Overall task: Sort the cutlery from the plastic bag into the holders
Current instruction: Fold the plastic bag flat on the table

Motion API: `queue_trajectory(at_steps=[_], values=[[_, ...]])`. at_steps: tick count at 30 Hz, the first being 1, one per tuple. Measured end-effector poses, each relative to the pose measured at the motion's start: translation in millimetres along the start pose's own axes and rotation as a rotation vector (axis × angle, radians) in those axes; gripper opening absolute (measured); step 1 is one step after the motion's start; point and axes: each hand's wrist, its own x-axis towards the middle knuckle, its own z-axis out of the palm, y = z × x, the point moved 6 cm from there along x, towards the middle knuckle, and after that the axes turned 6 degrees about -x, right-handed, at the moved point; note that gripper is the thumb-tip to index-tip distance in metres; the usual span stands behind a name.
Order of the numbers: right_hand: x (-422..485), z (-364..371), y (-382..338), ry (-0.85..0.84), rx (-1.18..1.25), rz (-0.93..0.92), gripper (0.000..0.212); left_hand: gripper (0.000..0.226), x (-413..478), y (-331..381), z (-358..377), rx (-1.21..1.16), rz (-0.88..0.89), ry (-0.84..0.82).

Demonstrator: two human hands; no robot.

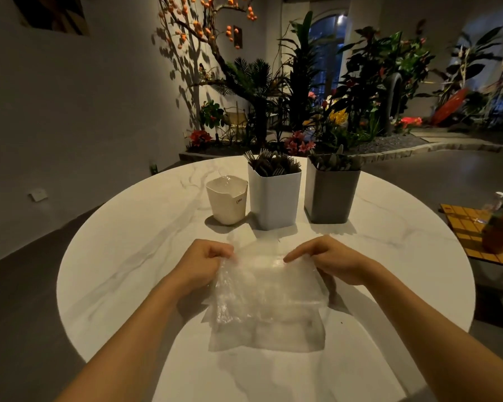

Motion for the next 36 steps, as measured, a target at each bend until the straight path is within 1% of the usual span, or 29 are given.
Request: queue_trajectory(at_steps=[2,4,6,7,8,9,10,11,13,14,15,16,17,18,19,21,23,27,30,34,36], values=[[0,-3,-9,-0.030,-0.036,0.004,0.070,0.039,3,4,0,0.107,0.002,-0.055],[-2,-14,-28,0.048,-0.085,-0.044,0.074,0.051,9,15,-9,0.137,-0.019,-0.066],[-3,-24,-48,0.186,-0.196,-0.125,0.062,0.065,14,31,-20,0.099,-0.042,-0.075],[-3,-23,-58,0.197,-0.255,-0.172,0.051,0.069,15,38,-24,0.069,-0.074,-0.094],[-3,-13,-65,0.154,-0.323,-0.214,0.040,0.070,16,44,-26,0.051,-0.114,-0.116],[-4,0,-71,0.082,-0.403,-0.243,0.034,0.070,17,48,-27,0.057,-0.144,-0.123],[-4,16,-72,0.016,-0.480,-0.253,0.032,0.068,18,53,-28,0.083,-0.145,-0.095],[-2,31,-70,-0.027,-0.535,-0.256,0.030,0.065,18,59,-28,0.125,-0.112,-0.025],[6,59,-66,-0.035,-0.630,-0.256,0.025,0.053,15,69,-23,0.238,0.021,0.140],[11,70,-60,-0.026,-0.709,-0.215,0.025,0.045,11,73,-14,0.285,0.104,0.166],[16,79,-53,-0.022,-0.812,-0.154,0.029,0.039,5,74,-1,0.330,0.169,0.141],[19,86,-45,-0.024,-0.907,-0.103,0.039,0.039,0,68,16,0.384,0.195,0.076],[19,93,-39,-0.027,-0.968,-0.077,0.050,0.044,-4,56,32,0.458,0.176,-0.004],[17,97,-34,-0.019,-0.988,-0.060,0.059,0.048,-8,40,44,0.561,0.127,-0.077],[14,100,-30,0.007,-0.981,-0.049,0.062,0.052,-12,25,50,0.668,0.077,-0.131],[11,100,-24,0.094,-0.929,-0.021,0.059,0.055,-19,-1,53,0.795,0.009,-0.191],[13,99,-18,0.149,-0.927,0.012,0.059,0.056,-24,-12,51,0.858,0.001,-0.217],[17,101,-12,0.130,-0.922,0.036,0.061,0.059,-21,-17,50,1.032,0.021,-0.255],[17,98,-10,0.106,-0.947,0.047,0.060,0.061,-18,-21,52,1.063,0.006,-0.285],[24,97,-19,0.087,-0.940,0.036,0.059,0.061,-15,-25,44,1.065,-0.021,-0.279],[22,95,-18,0.057,-0.925,0.058,0.060,0.061,-13,-21,46,1.107,-0.029,-0.268]])
